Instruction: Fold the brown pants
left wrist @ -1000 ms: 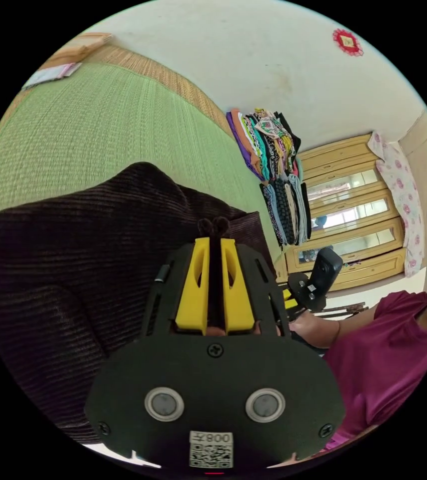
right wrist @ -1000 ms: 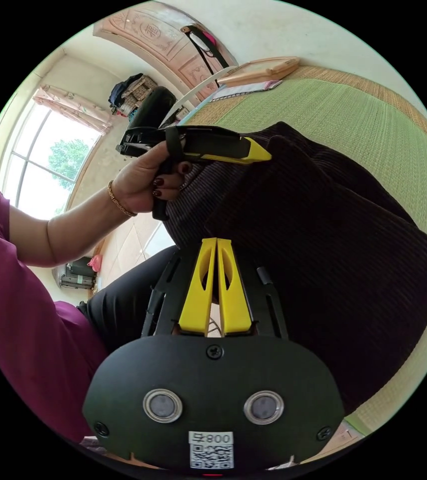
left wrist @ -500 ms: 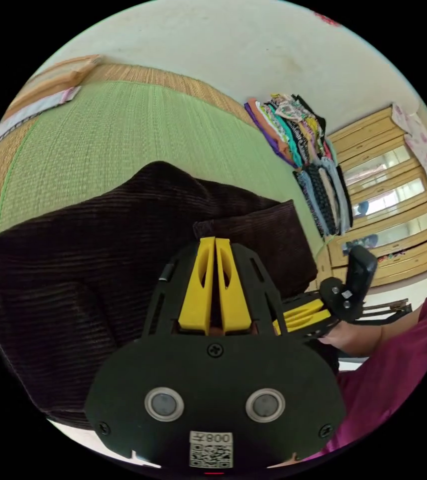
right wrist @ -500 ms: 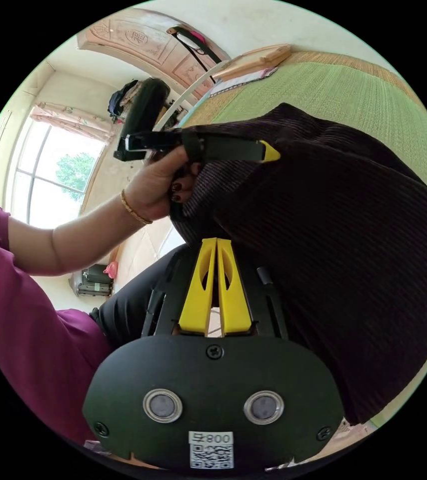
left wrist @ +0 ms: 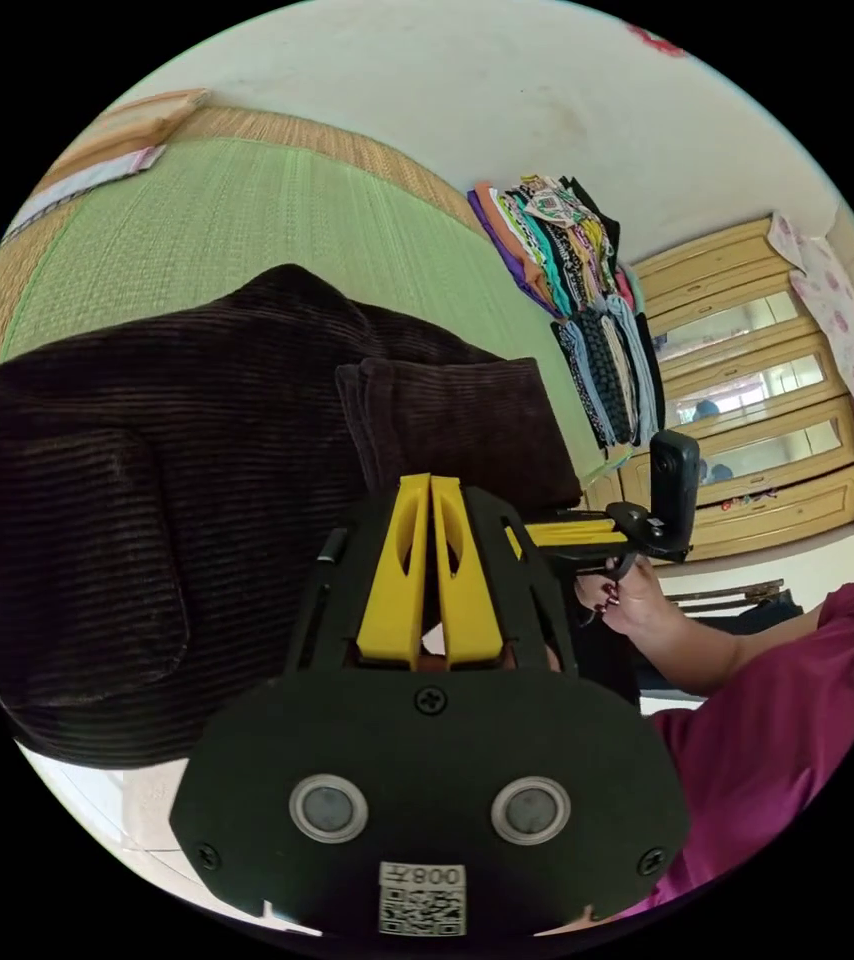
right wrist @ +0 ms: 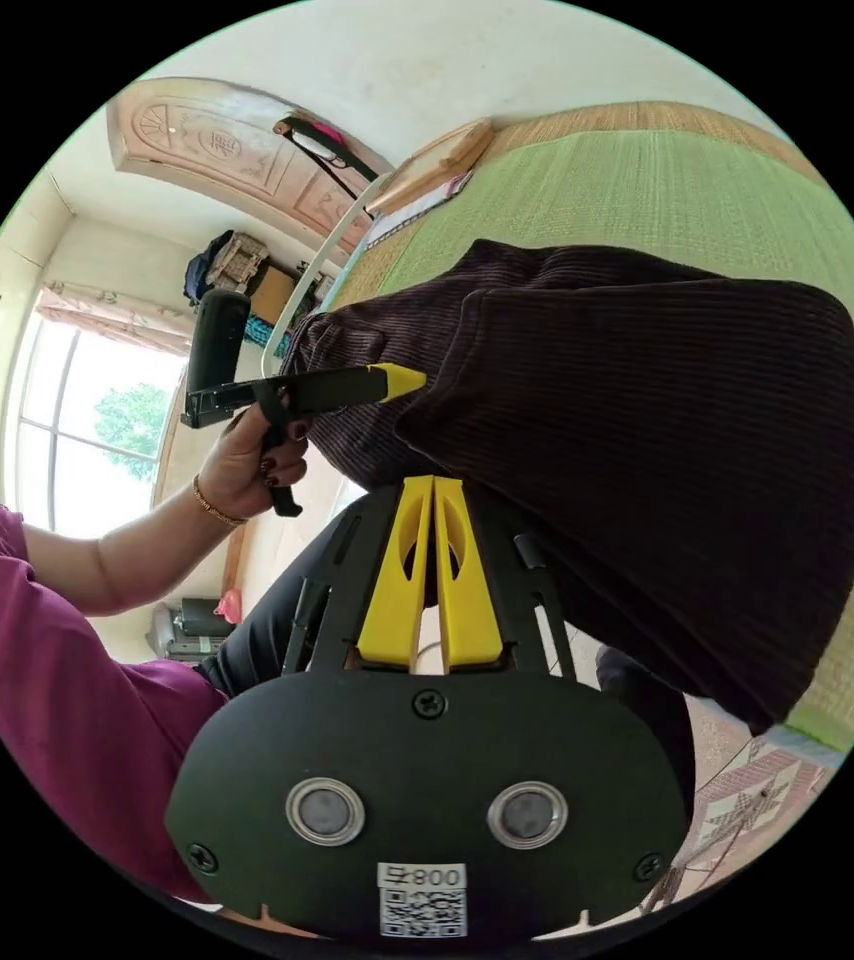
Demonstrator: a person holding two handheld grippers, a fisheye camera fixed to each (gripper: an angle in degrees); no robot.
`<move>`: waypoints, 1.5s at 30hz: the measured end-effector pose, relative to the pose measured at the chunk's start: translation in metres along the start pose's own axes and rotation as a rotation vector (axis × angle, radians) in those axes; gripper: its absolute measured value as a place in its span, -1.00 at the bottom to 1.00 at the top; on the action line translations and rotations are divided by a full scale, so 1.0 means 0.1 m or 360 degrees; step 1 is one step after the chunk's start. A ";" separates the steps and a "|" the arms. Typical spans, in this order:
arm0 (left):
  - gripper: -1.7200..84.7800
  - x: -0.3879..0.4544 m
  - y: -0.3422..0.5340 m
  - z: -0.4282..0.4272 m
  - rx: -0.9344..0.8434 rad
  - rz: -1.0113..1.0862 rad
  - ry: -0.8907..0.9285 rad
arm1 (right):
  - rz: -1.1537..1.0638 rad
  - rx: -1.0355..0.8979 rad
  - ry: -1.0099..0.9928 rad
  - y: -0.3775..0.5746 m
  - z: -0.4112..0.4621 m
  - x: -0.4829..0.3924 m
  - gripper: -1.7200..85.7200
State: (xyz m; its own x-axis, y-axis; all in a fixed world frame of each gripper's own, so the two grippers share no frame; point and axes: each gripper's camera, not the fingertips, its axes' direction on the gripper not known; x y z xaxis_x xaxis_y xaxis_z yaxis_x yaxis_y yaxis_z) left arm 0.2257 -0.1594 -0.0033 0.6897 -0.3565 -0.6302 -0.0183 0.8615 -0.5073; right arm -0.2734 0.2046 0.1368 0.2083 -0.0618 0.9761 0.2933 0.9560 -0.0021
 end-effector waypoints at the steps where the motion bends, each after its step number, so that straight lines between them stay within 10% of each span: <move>1: -0.90 0.19 0.00 0.12 -0.0037 0.0065 0.0045 | 0.0064 0.0061 0.0055 0.15 -0.17 0.12 -0.96; 13: -0.73 2.14 -0.25 1.65 -0.0330 0.0755 -0.0155 | 0.0713 0.0523 0.0039 1.45 -1.12 1.55 -0.82; 27: -0.74 3.29 0.14 2.61 -0.0361 0.1125 -0.0880 | 0.0660 0.0535 -0.0339 1.70 -1.12 2.09 -0.77; 45: -0.81 3.70 0.21 1.97 -0.0156 0.0949 -0.0595 | 0.0638 0.0487 -0.0464 0.75 -1.48 2.88 -0.72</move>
State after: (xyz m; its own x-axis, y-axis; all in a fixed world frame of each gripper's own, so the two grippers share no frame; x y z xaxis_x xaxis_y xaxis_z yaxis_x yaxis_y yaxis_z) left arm 0.6235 -0.2017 -0.1314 0.7437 0.3290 -0.5819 -0.5230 0.8285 -0.2000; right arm -0.0534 0.2163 0.3851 -0.0306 0.3624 0.9315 -0.0472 0.9304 -0.3635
